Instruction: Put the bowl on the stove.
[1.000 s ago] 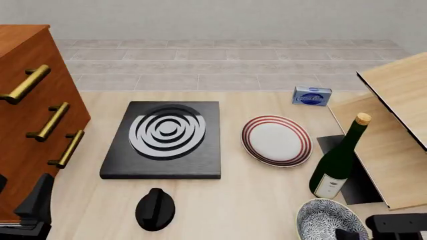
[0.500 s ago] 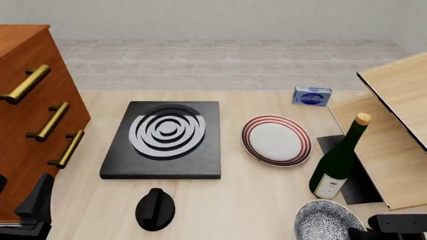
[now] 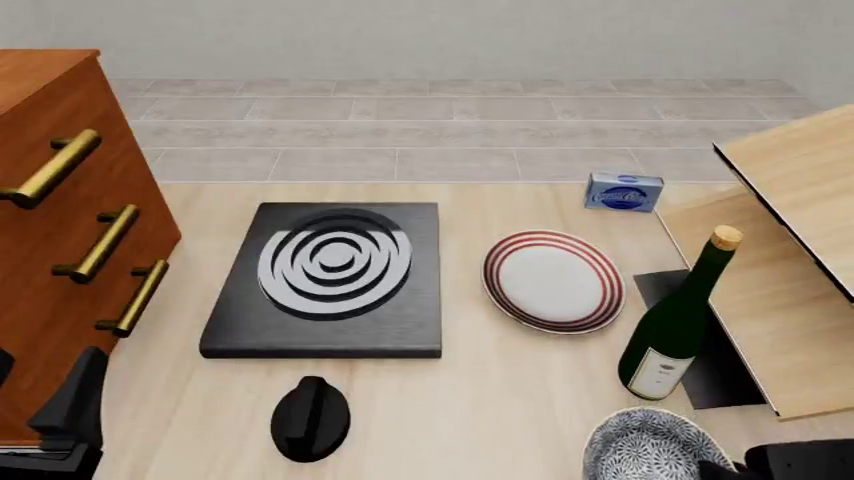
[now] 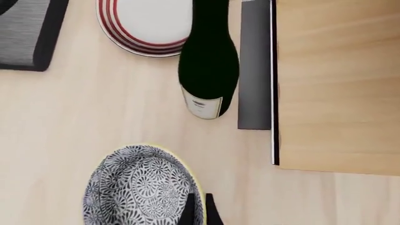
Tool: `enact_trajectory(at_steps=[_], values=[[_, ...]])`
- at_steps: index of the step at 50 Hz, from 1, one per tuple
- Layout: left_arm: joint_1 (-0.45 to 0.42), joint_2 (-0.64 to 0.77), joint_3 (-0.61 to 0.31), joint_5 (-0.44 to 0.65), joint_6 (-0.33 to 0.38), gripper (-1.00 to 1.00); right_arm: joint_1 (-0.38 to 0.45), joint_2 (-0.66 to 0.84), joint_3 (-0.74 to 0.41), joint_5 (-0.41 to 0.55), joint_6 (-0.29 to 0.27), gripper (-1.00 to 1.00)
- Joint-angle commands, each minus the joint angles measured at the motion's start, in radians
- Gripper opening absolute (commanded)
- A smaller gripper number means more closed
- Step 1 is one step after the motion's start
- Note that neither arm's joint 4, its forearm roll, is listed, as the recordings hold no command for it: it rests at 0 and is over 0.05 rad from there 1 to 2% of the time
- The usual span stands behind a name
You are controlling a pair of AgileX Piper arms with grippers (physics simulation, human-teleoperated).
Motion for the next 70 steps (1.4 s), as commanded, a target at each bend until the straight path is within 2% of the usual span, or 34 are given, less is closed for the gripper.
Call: enact_trajectory(at_steps=[1, 27, 39, 46, 55, 64, 70], values=[[0.0, 0.0, 0.0, 0.0, 0.0, 1.0, 0.043, -0.076, -0.031, 0.096, 0.009, -1.0], [0.0, 0.0, 0.0, 0.0, 0.0, 1.0, 0.161, -0.115, -0.214, 0.206, 0.064, -1.0], [0.0, 0.0, 0.0, 0.0, 0.0, 1.0, 0.21, -0.089, -0.253, 0.193, 0.088, -1.0], [0.0, 0.0, 0.0, 0.0, 0.0, 1.0, 0.248, -0.038, -0.273, 0.136, 0.114, -1.0], [0.0, 0.0, 0.0, 0.0, 0.0, 1.0, 0.334, 0.078, -0.287, 0.007, 0.156, -1.0], [0.0, 0.0, 0.0, 0.0, 0.0, 1.0, 0.369, 0.154, -0.315, -0.055, 0.17, -1.0], [0.0, 0.0, 0.0, 0.0, 0.0, 1.0, 0.421, 0.21, -0.363, -0.083, 0.203, -1.0]])
